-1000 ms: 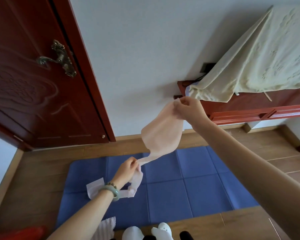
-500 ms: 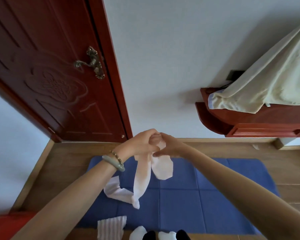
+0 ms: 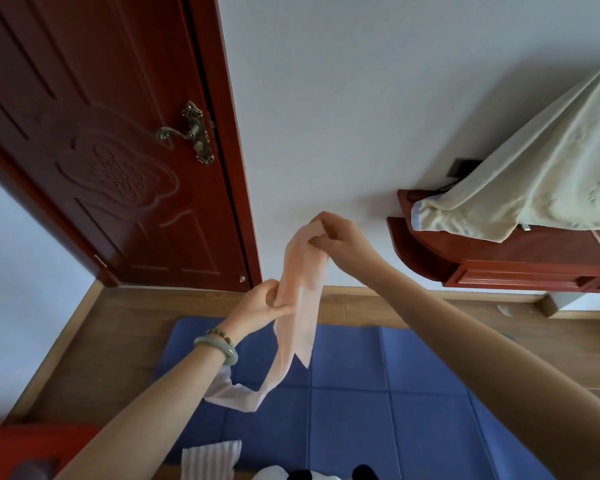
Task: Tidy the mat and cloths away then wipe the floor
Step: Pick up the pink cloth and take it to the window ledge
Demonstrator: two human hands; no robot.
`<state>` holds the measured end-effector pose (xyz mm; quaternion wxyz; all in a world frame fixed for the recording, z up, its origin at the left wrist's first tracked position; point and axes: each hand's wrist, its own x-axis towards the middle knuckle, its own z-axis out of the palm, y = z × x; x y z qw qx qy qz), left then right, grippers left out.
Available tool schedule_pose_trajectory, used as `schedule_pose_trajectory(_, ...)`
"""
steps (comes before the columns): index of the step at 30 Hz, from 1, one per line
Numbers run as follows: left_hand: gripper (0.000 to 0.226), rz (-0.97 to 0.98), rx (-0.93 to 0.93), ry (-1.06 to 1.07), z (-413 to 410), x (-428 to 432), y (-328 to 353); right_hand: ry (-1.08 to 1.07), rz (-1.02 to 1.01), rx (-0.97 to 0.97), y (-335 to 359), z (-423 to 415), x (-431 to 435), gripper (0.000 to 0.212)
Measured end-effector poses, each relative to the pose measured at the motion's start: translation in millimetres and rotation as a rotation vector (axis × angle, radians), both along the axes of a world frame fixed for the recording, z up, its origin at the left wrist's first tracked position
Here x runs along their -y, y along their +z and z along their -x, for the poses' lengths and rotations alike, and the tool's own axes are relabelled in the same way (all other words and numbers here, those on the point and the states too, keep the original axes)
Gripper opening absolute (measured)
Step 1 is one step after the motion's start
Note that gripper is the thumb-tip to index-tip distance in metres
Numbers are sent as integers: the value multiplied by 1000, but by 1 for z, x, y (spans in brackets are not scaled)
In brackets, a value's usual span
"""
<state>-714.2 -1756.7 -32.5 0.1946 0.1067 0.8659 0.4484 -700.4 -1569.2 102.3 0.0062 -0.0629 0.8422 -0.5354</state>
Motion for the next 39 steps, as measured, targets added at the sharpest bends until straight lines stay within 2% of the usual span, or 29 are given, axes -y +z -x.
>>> schedule_pose_trajectory(2,22,21,-6,-2,-2,0,0,-44,37,-20,9,0,-8,9)
schedule_pose_trajectory(5,23,29,-68,52,5,4,14,-148,-23,-3,13,3,-29,15)
schedule_pose_trajectory(7,20,-9,-57,60,11,10,34,-185,-115,53,8,5,-46,21)
schedule_pose_trajectory(9,21,-45,-52,30,21,13,58,-184,-255,180,-3,4,-61,8)
schedule_pose_trajectory(11,15,-40,-102,4,29,10,83,-112,-325,354,-15,0,-69,41)
schedule_pose_trajectory(13,17,39,-208,-60,36,-1,106,-4,-324,436,-19,-7,-68,76)
schedule_pose_trajectory(15,18,108,-248,-171,36,-18,126,70,-282,399,-19,-10,-58,95)
schedule_pose_trajectory(17,19,140,-240,-273,31,-34,139,110,-210,331,-16,-11,-44,101)
schedule_pose_trajectory(19,32,150,-202,-325,25,-45,150,142,-152,271,-15,-8,-31,85)
schedule_pose_trajectory(22,66,266,-221,-357,21,-45,159,93,-165,172,-10,-6,-20,16)
schedule_pose_trajectory(23,72,321,-262,-367,22,-40,159,67,-150,144,-8,-5,-20,4)
schedule_pose_trajectory(25,70,386,-359,-358,25,-29,151,60,-128,102,-5,-3,-20,12)
schedule_pose_trajectory(28,32,414,-434,-306,28,-14,127,108,-187,40,5,-5,-10,22)
schedule_pose_trajectory(30,15,426,-376,-281,30,-2,104,104,-170,1,11,-3,-7,28)
schedule_pose_trajectory(32,9,332,-251,-230,30,10,84,78,-106,-22,15,-2,-12,32)
schedule_pose_trajectory(35,3,281,-228,-195,29,20,74,52,-86,-2,15,-2,-27,31)
schedule_pose_trajectory(39,10,336,-224,-184,33,18,95,89,-279,123,-2,-5,-47,13)
